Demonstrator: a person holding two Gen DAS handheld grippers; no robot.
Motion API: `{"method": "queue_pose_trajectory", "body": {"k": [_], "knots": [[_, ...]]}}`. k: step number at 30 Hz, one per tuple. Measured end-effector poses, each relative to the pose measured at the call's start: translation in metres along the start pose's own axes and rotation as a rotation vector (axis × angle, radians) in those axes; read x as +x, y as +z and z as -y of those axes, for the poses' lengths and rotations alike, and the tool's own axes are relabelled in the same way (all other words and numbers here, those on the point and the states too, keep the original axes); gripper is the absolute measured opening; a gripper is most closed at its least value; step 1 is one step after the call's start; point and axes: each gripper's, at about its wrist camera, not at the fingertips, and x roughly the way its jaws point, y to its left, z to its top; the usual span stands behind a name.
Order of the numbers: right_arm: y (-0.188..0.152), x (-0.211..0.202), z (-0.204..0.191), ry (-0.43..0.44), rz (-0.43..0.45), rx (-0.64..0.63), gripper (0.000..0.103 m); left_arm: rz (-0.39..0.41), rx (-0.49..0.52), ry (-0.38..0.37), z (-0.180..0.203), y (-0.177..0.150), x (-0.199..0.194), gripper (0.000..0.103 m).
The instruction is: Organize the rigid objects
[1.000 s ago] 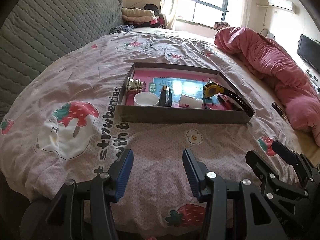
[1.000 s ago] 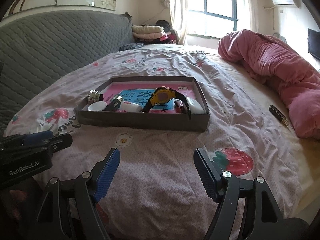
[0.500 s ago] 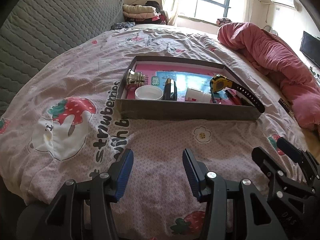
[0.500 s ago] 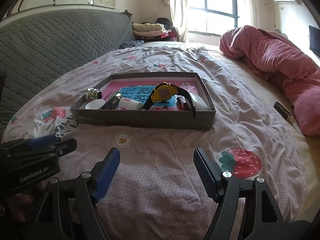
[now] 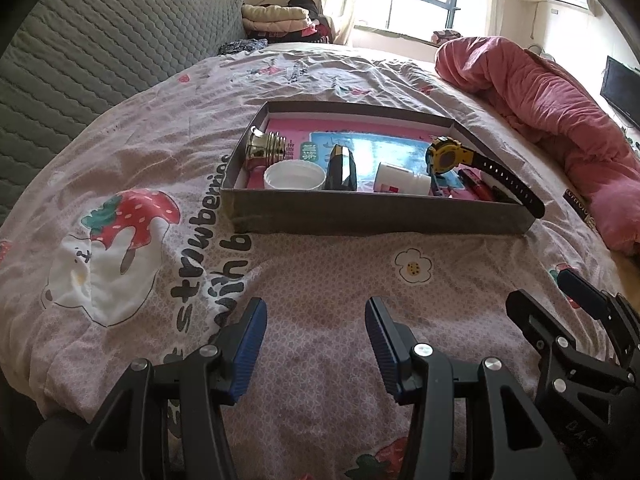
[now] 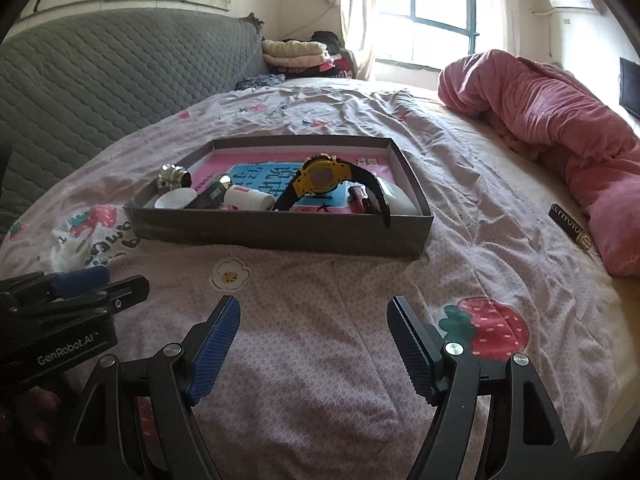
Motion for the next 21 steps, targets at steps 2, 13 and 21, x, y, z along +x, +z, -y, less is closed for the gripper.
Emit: {"method": "queue_pose_trajectory", "body": {"k": [2,13,21], "knots": [[0.0,0.002,-0.001,-0.007,0.0,-0.009,0.077,-0.005,-0.002,0.004,-0.001,0.0,0.002,0.051],[0.001,0.012,0.003,-0.01,-0.021,0.009,0.077,-0.008,-0.011,0.005,-0.003,0.002,0.007,0.051],[0.0,0.013,0.002,-0.008,-0.024,0.004,0.077,-0.017,-0.008,0.002,-0.002,0.002,0.012,0.051]]}}
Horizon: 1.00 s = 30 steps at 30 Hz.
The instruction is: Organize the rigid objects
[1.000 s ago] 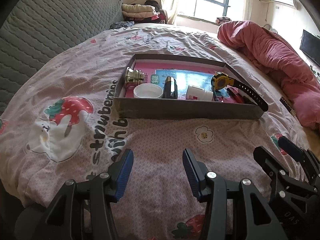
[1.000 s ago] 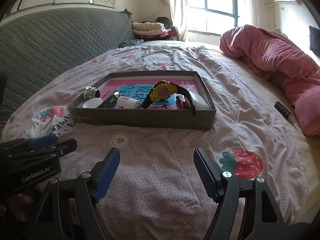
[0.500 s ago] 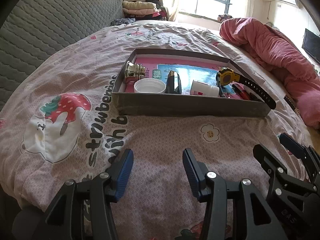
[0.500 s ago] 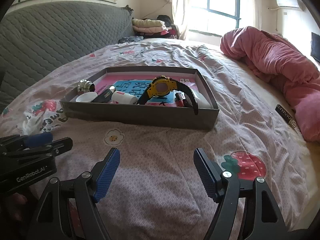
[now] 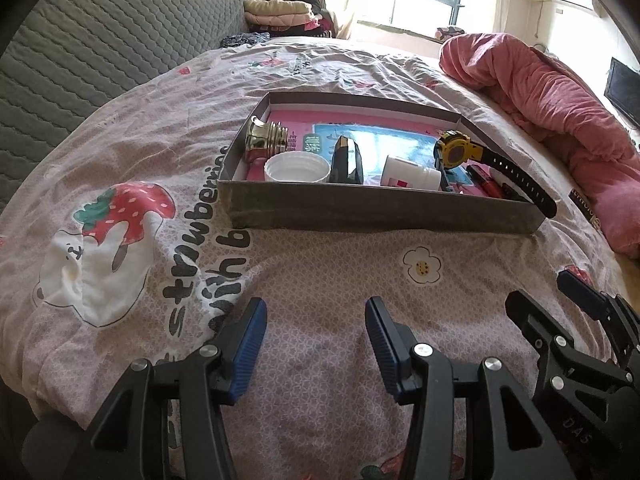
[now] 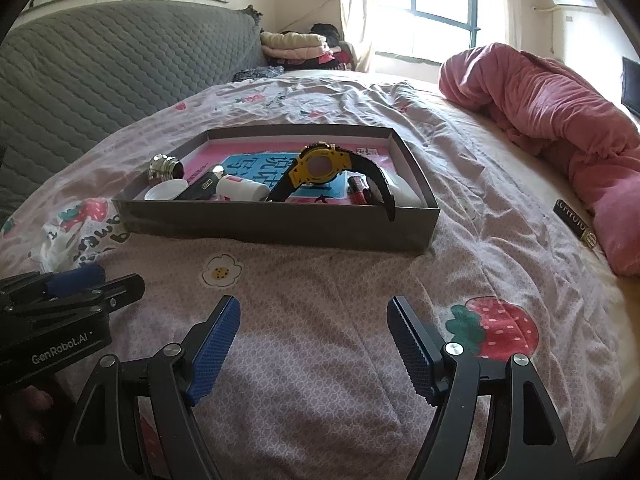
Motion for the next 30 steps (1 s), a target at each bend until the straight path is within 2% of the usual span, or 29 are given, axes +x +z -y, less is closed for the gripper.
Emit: {"method": "queue_pose_trajectory", "body": {"k": [30], "knots": [[0.0011,0.0,-0.0004,-0.001,-0.006,0.009,0.077,0.011,0.014,0.011,0.0037,0.0003,-0.0026,0.051]]}}
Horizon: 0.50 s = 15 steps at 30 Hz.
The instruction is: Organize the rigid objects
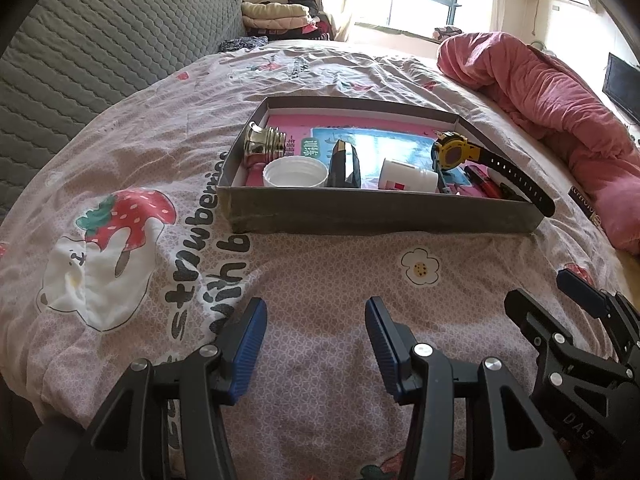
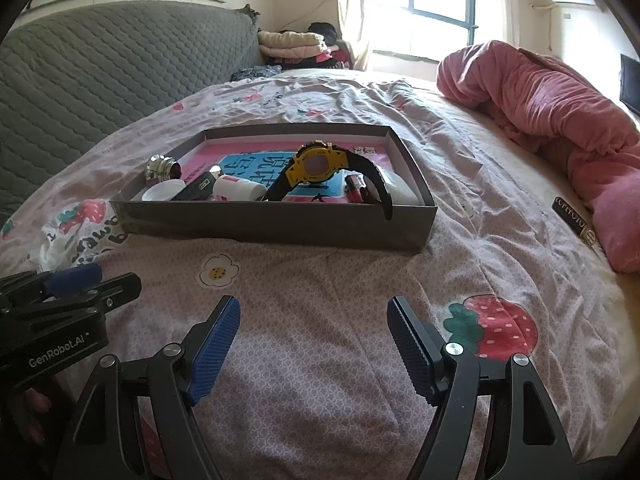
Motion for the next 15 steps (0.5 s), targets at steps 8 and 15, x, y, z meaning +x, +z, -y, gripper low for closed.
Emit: {"method": "queue_pose_trajectory", "body": {"k": [8,15], "knots": [[-0.0002,0.0003,0.001,0.002,0.006,0.001,0.077,0.0,0.0,-0.001,-0.0002,0.0002,0.0,0.051],[-0.0002,-0.0004,0.0011,0.005,0.005,0.0,0.077,0.007,-0.003,-0.005,0.0001,0.0003,-0.0017,0.051]]}}
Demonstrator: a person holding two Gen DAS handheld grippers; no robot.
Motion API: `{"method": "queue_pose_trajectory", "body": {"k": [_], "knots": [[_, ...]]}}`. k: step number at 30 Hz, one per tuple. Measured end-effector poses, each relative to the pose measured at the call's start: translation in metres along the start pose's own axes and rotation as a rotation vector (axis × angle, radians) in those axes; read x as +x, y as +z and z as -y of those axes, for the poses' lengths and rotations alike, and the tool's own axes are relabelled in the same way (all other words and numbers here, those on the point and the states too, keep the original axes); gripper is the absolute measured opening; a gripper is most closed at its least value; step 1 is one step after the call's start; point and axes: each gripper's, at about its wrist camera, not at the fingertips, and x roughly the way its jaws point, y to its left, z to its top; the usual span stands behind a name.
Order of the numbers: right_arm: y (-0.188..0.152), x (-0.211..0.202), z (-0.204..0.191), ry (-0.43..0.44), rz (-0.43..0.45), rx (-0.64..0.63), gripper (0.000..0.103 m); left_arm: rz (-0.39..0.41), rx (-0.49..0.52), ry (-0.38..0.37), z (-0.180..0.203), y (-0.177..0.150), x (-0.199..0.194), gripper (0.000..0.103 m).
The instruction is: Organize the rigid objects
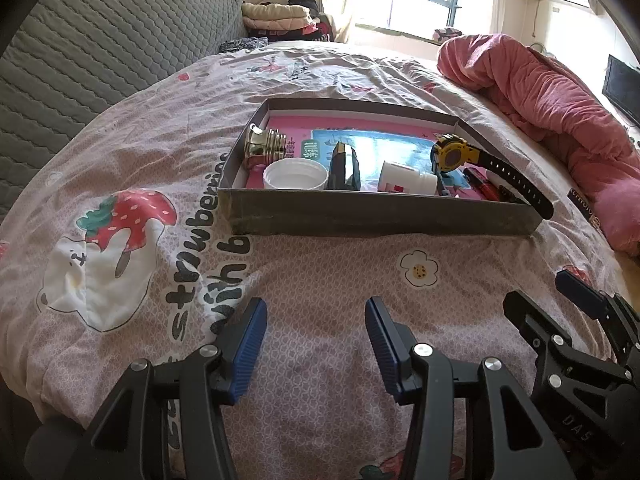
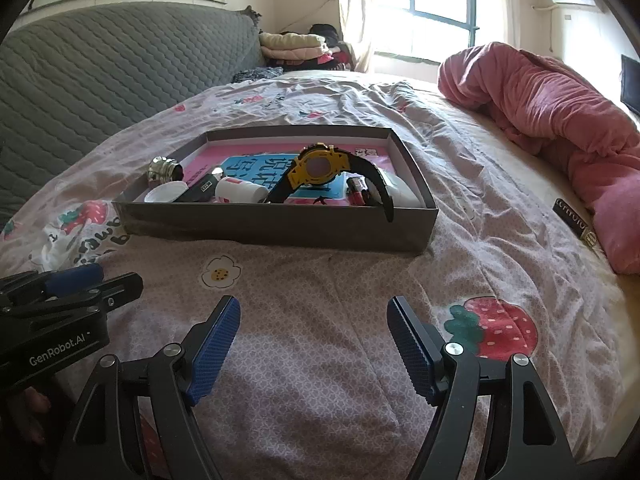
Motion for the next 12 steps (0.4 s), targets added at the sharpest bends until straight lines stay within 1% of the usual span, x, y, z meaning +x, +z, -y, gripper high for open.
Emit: {"method": "queue_pose_trajectory", "body": {"k": [12], "knots": [[0.0008,-0.0004,0.0011,0.001,-0.005,0.01,0.077,0.004,0.002,0.004,-0.0022,0.0013,0.0003,0.051]]}}
